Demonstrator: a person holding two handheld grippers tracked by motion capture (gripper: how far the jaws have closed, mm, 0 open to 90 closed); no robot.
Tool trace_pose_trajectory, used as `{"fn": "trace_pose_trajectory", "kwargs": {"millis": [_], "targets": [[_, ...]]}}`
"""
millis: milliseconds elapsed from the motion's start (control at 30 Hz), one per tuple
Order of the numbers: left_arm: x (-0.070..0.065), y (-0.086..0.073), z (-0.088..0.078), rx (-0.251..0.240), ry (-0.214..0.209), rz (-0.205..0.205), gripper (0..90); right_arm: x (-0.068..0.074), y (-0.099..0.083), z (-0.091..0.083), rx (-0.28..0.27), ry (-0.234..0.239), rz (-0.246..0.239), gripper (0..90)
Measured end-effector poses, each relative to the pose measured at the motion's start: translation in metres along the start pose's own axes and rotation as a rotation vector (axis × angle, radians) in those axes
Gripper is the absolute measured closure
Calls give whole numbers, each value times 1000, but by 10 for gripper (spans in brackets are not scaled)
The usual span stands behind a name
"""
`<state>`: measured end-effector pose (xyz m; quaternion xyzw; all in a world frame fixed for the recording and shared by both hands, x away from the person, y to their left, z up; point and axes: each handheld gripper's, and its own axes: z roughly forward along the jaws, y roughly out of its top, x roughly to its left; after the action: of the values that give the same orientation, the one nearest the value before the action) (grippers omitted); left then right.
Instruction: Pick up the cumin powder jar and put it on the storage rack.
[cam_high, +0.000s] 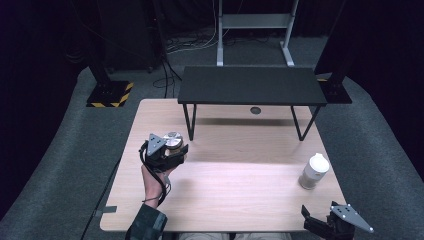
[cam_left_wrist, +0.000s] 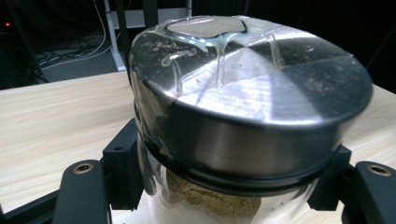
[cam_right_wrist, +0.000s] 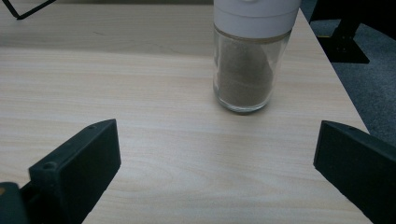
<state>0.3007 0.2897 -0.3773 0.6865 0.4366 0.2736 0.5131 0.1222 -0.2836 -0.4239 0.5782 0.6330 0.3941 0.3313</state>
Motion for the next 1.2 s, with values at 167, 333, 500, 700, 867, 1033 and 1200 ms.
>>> {"fn": "trace_pose_trajectory", "kwargs": {"millis": [167, 333, 500, 700, 867, 1033, 1200], "targets": [[-1, 5, 6, 5, -3, 13, 298, -1, 0, 0, -1, 3, 6, 0], [0, 9, 10, 9, -5, 19, 299, -3, -1, -1, -3, 6, 14, 0], [-1, 13, 13, 10, -6, 25, 299, -3, -1, -1, -8, 2, 15, 0], [0, 21, 18, 17, -12, 43, 299, -4, -1, -2, -7, -4, 20, 0], [0, 27, 22, 18, -19, 45, 299, -4, -1, -2, 0, -10, 31, 0], [0, 33, 26, 18, -26, 55, 299, -5, 0, -2, 2, -12, 34, 0], [0, 38, 28, 18, -29, 59, 299, -6, 0, -3, 3, -14, 37, 0]]}}
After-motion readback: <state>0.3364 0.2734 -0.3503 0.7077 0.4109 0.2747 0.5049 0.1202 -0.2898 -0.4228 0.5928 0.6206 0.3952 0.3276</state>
